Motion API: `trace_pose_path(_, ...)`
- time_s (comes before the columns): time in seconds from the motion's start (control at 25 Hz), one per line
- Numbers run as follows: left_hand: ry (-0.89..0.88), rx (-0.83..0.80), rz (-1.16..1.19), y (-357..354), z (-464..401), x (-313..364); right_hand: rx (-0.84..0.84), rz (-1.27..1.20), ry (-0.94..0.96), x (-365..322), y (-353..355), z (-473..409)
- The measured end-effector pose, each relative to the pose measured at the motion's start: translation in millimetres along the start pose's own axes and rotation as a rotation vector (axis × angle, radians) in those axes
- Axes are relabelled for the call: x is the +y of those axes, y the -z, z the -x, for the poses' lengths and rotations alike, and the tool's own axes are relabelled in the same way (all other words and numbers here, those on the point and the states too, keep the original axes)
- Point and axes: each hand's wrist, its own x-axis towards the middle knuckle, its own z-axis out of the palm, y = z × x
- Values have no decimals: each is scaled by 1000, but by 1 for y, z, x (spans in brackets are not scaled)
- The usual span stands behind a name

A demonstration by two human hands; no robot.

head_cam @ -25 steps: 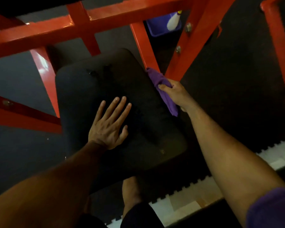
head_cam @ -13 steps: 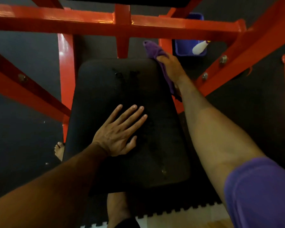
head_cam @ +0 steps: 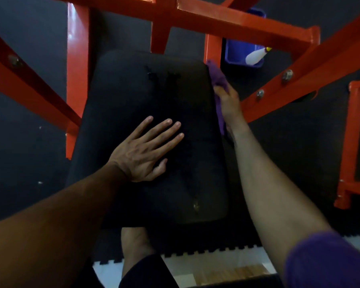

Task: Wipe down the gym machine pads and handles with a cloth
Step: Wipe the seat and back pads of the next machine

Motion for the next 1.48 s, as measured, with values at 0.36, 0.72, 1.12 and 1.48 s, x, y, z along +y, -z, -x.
trace_pose_path(0.36,-21,-6,21,1,0,-1,10,-123,-190,38,15,47)
trace_pose_path(0.72,1,14,20,-1,2,-4,-71,447,196,-39,3,-29)
trace_pose_path(1.12,205,85,29,2,15,-2,-439,945,303,-94,2,-79)
trace_pose_path(1.48,215,80,33,0,16,-1,-832,1039,543,-148,-186,-89)
